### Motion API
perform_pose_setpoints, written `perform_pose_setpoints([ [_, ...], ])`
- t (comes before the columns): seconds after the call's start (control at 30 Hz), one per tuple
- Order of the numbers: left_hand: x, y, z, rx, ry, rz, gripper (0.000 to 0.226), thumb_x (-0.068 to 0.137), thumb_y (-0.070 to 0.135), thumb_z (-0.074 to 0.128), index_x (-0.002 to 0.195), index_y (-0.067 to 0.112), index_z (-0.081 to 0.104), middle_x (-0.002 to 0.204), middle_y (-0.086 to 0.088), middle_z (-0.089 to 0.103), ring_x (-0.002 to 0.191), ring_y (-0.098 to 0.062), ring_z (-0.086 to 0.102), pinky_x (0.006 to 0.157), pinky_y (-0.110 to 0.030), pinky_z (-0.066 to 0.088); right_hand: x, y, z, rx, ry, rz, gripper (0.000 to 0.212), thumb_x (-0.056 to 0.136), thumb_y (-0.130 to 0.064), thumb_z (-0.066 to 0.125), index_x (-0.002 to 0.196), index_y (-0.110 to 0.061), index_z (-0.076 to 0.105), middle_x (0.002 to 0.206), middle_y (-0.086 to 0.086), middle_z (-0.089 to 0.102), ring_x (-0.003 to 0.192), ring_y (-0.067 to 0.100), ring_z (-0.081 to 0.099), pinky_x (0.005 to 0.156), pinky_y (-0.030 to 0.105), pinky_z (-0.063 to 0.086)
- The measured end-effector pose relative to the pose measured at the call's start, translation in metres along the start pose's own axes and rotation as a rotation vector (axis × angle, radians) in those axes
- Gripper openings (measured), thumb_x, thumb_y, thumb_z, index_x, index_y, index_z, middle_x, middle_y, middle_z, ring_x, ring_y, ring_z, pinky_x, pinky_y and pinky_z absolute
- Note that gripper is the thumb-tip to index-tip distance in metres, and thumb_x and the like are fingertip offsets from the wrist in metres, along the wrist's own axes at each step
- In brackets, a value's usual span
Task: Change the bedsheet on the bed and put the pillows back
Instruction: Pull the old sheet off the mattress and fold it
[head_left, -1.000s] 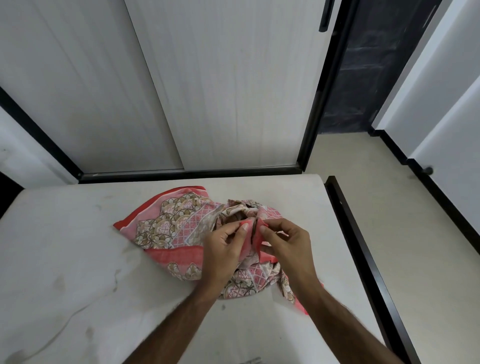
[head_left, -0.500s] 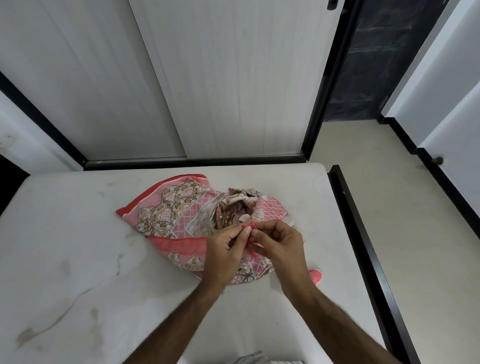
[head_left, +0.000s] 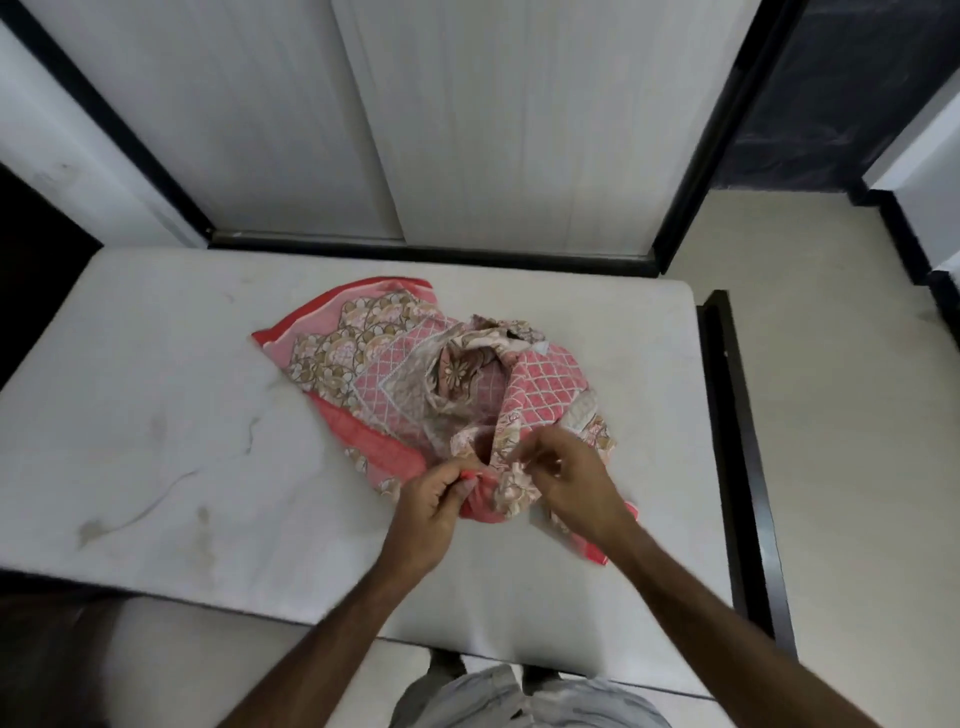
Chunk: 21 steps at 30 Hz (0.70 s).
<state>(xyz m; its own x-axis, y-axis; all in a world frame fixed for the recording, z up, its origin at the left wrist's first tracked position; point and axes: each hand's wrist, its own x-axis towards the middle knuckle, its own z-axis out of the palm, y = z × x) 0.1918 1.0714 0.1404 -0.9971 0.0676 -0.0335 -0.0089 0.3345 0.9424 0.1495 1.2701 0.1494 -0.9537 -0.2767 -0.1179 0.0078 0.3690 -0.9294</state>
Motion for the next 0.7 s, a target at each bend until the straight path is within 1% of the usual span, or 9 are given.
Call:
perform_pose_setpoints([
  [0.07, -0.016, -0.002, 0.007, 0.007, -0.027, -0.054, 0.025, 0.097, 0.015, 0.053, 0.103, 0.026, 0.074, 0.101, 0.011, 0.075, 0.098, -0.01, 0.069, 0.083, -0.021, 0.052, 0.009, 0.024, -0.008, -0.239, -0.126, -0.151, 0.053, 0.077, 0.002, 0.067, 0.122, -0.025, 0.06, 0.117, -0.006, 0.057, 0.109, 0.009, 0.054, 0.092, 0.026, 0.045],
  [0.13, -0.031, 0.001, 0.013, 0.019, -0.071, -0.092, 0.025, 0.097, 0.012, 0.052, 0.101, 0.024, 0.074, 0.099, 0.011, 0.074, 0.094, -0.009, 0.069, 0.08, -0.021, 0.052, 0.02, 0.047, -0.008, -0.444, -0.36, -0.316, 0.066, 0.075, -0.01, 0.073, 0.135, -0.028, 0.053, 0.132, -0.006, 0.051, 0.123, 0.013, 0.046, 0.099, 0.031, 0.04],
  [0.23, -0.052, 0.012, 0.015, 0.036, -0.119, -0.092, 0.022, 0.097, 0.01, 0.053, 0.099, 0.019, 0.073, 0.092, 0.018, 0.071, 0.085, -0.003, 0.065, 0.075, -0.018, 0.047, 0.029, 0.073, 0.004, -0.779, -0.644, -0.448, 0.055, 0.077, -0.026, 0.072, 0.129, -0.034, 0.057, 0.136, -0.01, 0.051, 0.135, 0.019, 0.04, 0.109, 0.055, 0.03],
  [0.33, -0.07, 0.013, 0.008, -0.022, -0.132, -0.161, 0.027, 0.098, 0.007, 0.052, 0.095, 0.022, 0.074, 0.085, 0.013, 0.067, 0.078, -0.007, 0.063, 0.071, -0.019, 0.046, 0.037, 0.085, 0.004, -0.942, -0.691, -0.445, 0.051, 0.079, -0.029, 0.077, 0.128, -0.031, 0.06, 0.137, -0.009, 0.055, 0.137, 0.017, 0.04, 0.117, 0.065, 0.012],
  [0.4, -0.086, 0.009, 0.0, -0.126, -0.134, -0.248, 0.036, 0.1, 0.004, 0.05, 0.091, 0.029, 0.075, 0.076, 0.006, 0.062, 0.069, -0.003, 0.056, 0.064, -0.015, 0.044, 0.042, 0.091, -0.006, -0.968, -0.614, -0.417, 0.041, 0.081, -0.02, 0.076, 0.119, -0.028, 0.066, 0.125, -0.007, 0.066, 0.126, 0.017, 0.055, 0.116, 0.064, 0.019],
  [0.47, -0.102, 0.003, -0.009, -0.128, -0.134, -0.296, 0.038, 0.099, 0.009, 0.051, 0.09, 0.037, 0.074, 0.082, -0.01, 0.064, 0.077, -0.008, 0.06, 0.068, -0.015, 0.046, 0.04, 0.103, -0.014, -1.106, -0.56, -0.423, 0.024, 0.08, -0.014, 0.07, 0.102, -0.022, 0.071, 0.102, 0.002, 0.074, 0.108, 0.024, 0.066, 0.112, 0.056, 0.031],
  [0.53, -0.116, -0.008, -0.021, -0.066, -0.17, -0.303, 0.033, 0.096, 0.013, 0.053, 0.089, 0.039, 0.073, 0.087, -0.008, 0.067, 0.085, -0.009, 0.063, 0.075, -0.017, 0.046, 0.027, 0.114, -0.016, -1.259, -0.539, -0.401, 0.014, 0.079, -0.011, 0.066, 0.09, -0.018, 0.072, 0.085, 0.006, 0.074, 0.098, 0.028, 0.069, 0.106, 0.051, 0.041],
  [0.63, -0.138, -0.028, -0.037, 0.071, -0.31, -0.339, 0.034, 0.1, 0.007, 0.055, 0.089, 0.035, 0.071, 0.088, 0.011, 0.07, 0.089, -0.005, 0.065, 0.081, -0.021, 0.047, -0.025, 0.126, 0.004, -1.333, -0.582, -0.196, 0.019, 0.086, -0.008, 0.056, 0.097, -0.011, 0.071, 0.101, 0.016, 0.072, 0.106, 0.036, 0.066, 0.087, 0.042, 0.053],
  [0.7, -0.152, -0.041, -0.046, 0.176, -0.406, -0.349, 0.04, 0.101, 0.002, 0.055, 0.087, 0.037, 0.07, 0.086, 0.016, 0.068, 0.087, -0.003, 0.065, 0.081, -0.02, 0.046, -0.068, 0.142, 0.028, -1.262, -0.791, 0.042, 0.011, 0.086, -0.014, 0.061, 0.093, -0.009, 0.069, 0.112, 0.013, 0.07, 0.109, 0.03, 0.066, 0.09, 0.038, 0.054],
])
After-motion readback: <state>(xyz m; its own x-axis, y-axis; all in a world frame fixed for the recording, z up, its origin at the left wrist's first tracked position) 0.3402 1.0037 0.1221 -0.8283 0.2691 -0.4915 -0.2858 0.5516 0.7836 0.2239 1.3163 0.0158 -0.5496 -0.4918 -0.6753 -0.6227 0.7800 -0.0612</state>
